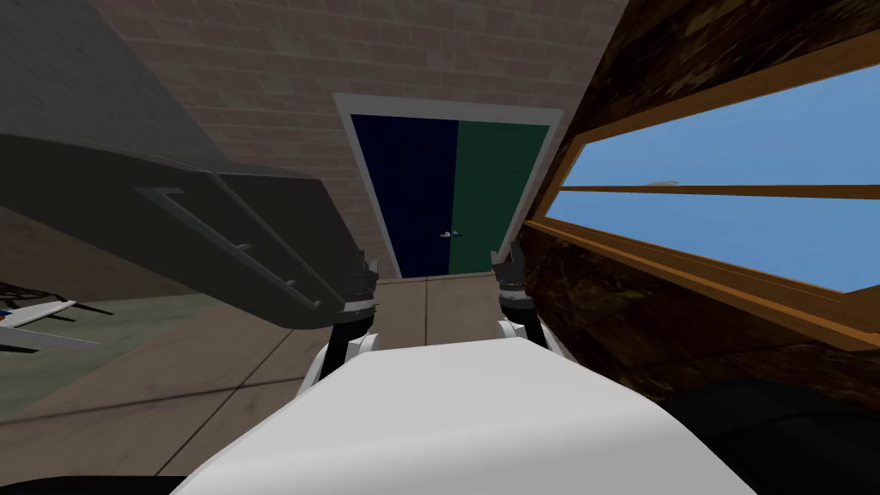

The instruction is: Pull the door open

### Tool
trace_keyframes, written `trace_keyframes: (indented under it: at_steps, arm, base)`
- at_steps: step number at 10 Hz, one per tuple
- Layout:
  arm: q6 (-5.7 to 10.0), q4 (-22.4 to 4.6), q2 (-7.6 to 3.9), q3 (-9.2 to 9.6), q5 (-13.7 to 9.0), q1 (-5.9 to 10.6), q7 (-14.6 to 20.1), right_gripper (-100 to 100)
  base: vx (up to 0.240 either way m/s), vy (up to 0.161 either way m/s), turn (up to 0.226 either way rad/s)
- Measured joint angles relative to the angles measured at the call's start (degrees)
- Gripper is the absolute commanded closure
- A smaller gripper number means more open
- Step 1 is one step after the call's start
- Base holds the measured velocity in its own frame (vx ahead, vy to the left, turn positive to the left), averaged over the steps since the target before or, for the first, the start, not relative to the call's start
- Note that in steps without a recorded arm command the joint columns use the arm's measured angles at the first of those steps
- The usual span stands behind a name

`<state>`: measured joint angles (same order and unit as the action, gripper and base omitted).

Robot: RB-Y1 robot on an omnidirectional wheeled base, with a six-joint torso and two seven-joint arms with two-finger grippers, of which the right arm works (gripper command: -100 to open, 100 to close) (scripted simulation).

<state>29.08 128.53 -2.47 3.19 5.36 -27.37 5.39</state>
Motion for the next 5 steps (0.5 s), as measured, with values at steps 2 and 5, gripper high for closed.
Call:
trace_keyframes:
  at_steps: [2,5]
  arm:
    - [0.71,-2.1,-0.54,-0.15,-0.1,0.34,0.3,-100]
    - [1.1,-5.4,-1.11,-0.31,-0.1,1.6,0.7,-100]
  base:
    - [0.139,-0.024,0.019]
    - [0.125,-0.018,0.006]
